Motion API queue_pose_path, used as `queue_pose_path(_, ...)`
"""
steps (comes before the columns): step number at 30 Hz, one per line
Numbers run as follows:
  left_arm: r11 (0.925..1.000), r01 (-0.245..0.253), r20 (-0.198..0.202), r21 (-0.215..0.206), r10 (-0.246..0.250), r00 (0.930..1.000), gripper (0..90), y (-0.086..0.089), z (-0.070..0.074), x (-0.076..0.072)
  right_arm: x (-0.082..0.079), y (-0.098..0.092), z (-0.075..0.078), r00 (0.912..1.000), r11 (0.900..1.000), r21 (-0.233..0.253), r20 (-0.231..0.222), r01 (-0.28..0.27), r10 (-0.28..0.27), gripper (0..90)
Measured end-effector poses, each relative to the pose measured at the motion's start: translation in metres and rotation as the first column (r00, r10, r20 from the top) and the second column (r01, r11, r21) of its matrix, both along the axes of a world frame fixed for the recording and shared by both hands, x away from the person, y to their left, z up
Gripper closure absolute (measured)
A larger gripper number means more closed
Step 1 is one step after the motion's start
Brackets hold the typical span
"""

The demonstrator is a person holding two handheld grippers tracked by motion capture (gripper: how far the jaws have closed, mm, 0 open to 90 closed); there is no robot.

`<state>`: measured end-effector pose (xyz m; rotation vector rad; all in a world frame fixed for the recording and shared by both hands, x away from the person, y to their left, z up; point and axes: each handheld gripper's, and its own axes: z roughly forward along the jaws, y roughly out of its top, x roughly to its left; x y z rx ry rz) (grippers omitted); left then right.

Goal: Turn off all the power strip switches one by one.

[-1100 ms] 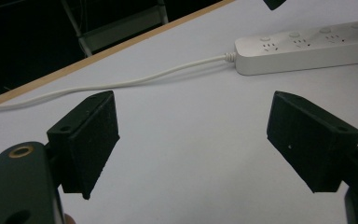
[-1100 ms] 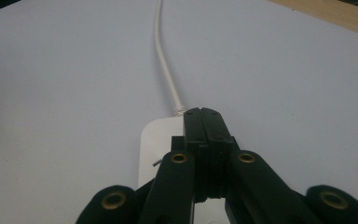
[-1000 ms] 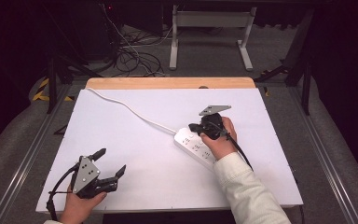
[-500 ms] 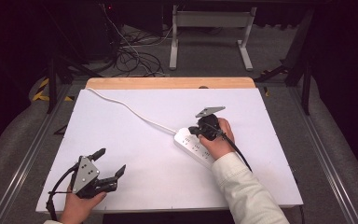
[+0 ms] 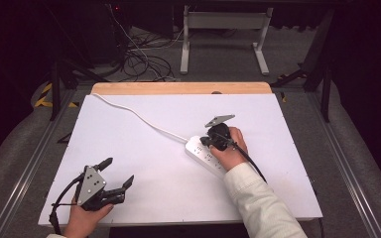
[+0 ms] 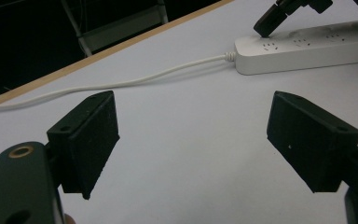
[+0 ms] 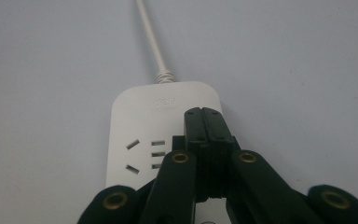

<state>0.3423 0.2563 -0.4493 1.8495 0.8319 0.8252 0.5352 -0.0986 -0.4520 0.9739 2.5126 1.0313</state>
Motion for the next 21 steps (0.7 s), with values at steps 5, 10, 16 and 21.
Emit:
queue_pose_path(5,1.0000,0.000,-0.004,-0.005,0.000,1.0000,17.4,-0.0003,-0.0003,0.0001,-0.0012,0.0019,-0.0011,1.0000,1.000,-0.018,0.004,0.003,-0.003,90.0)
queue_pose_path(10,1.0000,0.000,-0.003,-0.002,0.000,1.0000,17.4,-0.0004,-0.0005,0.0003,-0.0008,0.0015,-0.0010,1.0000,1.000,-0.016,0.000,0.000,0.000,90.0)
queue_pose_path(16,1.0000,0.002,-0.007,-0.002,-0.002,1.0000,17.4,-0.0010,-0.0009,0.0004,-0.0004,0.0030,-0.0001,1.0000,1.000,-0.031,-0.002,-0.001,0.001,90.0)
queue_pose_path(21,1.0000,0.003,-0.005,0.005,-0.003,1.0000,17.4,-0.0007,-0.0008,0.0007,-0.0022,0.0057,-0.0002,0.9999,0.999,-0.046,0.013,0.010,-0.010,90.0)
